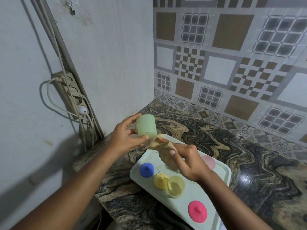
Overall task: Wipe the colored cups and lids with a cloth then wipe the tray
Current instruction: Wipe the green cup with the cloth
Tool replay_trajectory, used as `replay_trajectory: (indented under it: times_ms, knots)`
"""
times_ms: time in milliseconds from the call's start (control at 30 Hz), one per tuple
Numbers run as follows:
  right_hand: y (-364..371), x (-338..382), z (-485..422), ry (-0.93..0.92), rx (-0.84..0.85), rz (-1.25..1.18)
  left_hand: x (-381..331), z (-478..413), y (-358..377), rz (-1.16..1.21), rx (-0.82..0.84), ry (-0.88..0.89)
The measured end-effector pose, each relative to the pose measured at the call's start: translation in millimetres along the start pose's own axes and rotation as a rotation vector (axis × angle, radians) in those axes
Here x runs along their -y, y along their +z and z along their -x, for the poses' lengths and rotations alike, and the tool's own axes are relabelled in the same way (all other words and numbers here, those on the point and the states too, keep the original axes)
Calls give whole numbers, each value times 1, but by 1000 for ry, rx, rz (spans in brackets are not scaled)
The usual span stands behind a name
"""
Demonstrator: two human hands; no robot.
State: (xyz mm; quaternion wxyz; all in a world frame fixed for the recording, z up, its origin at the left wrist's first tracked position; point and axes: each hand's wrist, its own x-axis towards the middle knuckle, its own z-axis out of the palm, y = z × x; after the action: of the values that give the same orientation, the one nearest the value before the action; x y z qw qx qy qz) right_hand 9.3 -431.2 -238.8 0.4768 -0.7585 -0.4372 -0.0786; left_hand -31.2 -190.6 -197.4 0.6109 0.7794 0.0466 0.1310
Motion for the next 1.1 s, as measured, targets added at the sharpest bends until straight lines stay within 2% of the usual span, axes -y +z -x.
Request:
replay_trajectory:
  times_ms: [133,233,333,567,700,933,1100]
  knots:
    - [-3,4,-4,346,-272,-375,1,5,-1,-47,1,-12]
    - [-7,4,-21,446,-464,-659,0,9,2,16,-11,-35]
    - [-11,9,-40,475,-478,-802,-3,12,2,64,50,-61]
    - [3,33,-60,325,-185,-296,-14,15,12,58,71,-18]
    - [9,27,-60,111,-24,-107,-17,16,15,75,53,-48]
    - [12,26,-46,-49,47,22,-10,11,6,-2,-55,1]
    - [12,20,-30,-97,1,10,-7,7,-2,-108,-116,74]
